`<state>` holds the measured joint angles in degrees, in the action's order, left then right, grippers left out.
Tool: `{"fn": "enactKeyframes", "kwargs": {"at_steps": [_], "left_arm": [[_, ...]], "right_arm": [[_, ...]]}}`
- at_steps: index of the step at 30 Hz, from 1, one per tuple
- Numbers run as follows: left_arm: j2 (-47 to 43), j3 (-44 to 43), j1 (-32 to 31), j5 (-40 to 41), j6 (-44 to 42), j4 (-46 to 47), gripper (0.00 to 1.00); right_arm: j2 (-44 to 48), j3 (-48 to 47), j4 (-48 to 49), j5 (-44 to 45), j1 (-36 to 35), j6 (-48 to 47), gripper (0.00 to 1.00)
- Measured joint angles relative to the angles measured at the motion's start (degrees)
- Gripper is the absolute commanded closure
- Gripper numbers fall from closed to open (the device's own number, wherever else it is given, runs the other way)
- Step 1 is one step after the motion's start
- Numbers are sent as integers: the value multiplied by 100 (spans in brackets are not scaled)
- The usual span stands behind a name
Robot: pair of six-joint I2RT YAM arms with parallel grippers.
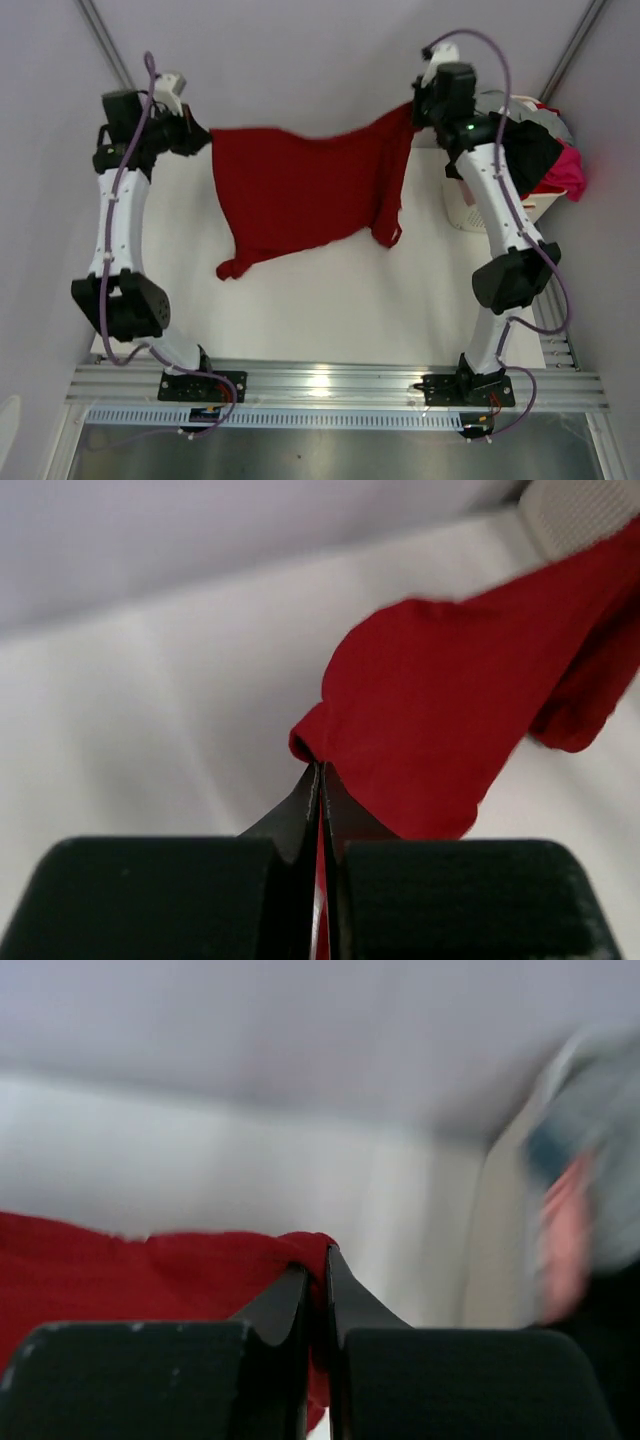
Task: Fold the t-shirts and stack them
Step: Flatten out the tshirt
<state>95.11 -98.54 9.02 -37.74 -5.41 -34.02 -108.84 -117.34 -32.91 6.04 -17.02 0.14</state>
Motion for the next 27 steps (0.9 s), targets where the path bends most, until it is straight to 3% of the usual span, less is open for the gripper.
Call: {"fn": "enactKeyframes", "kwargs": {"at_steps": [4, 6, 12, 27], "left_arm": [[-782, -940, 0, 2, -2, 175, 100], [-1185, -1244, 0, 4, -13, 256, 99], [-1950, -1456, 107, 90, -68, 282, 100], [-2267, -1447, 514, 590, 160, -328, 100]], "right_arm": [[94, -1742, 120, -284, 354, -437, 100], [203, -2175, 203, -442, 463, -634, 100], [647, -2221, 389, -592, 566, -1237, 100], [1578, -1768, 39, -568, 354, -1753, 100]]}}
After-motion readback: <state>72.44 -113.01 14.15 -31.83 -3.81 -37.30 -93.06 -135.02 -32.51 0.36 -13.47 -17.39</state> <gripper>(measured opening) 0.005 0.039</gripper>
